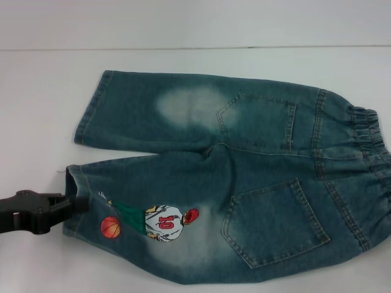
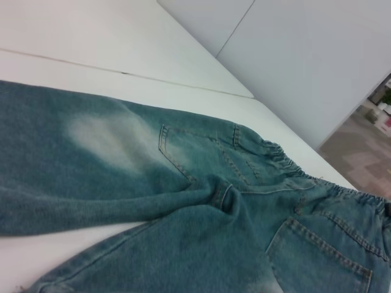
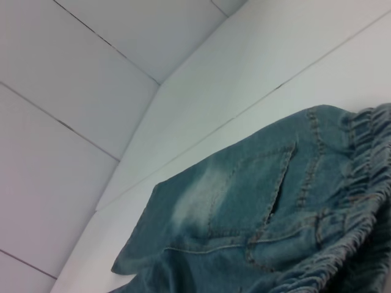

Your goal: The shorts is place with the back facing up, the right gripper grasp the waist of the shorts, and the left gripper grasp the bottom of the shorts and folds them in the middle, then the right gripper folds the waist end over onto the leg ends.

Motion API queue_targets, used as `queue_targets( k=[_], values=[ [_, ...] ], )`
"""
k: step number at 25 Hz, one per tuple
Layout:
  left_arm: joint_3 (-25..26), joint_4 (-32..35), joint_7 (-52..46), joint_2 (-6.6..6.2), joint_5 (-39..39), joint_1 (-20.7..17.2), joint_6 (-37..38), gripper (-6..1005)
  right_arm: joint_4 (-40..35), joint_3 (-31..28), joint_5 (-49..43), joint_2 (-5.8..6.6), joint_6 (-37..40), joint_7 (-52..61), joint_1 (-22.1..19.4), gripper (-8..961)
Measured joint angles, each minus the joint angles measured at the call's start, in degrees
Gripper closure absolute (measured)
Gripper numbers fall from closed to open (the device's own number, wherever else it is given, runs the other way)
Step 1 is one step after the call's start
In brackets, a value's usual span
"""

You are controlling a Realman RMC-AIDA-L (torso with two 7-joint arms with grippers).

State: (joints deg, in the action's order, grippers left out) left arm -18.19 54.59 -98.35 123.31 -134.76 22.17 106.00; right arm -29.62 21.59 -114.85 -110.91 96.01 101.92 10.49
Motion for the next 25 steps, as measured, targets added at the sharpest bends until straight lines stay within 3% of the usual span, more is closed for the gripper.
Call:
queue_targets(
  k=[11,14,21,25],
  values=[
    [0.0,-0.6,0.0,-0.65,2.3,1.2,-0.9,950,0.7,-3.3,2.1,-0.15,1.3,0.1,1.6,903],
    [0.1,-1.1,-0.5,-1.2,4.0,2.6,-2.3,950,1.2,-4.9,4.4,-0.81,1.5,0.4,2.8,902],
    [0.1,-3.8,-3.3,-1.44,7.3,7.6,-14.4,952,7.9,-9.3,12.1,-2.25,-1.5,0.7,7.9,900],
    [0.1,-5.6,-3.3,-1.55,8.9,11.4,-21.5,954,9.0,-10.0,18.0,-4.15,-6.2,0.6,10.4,900]
  ],
)
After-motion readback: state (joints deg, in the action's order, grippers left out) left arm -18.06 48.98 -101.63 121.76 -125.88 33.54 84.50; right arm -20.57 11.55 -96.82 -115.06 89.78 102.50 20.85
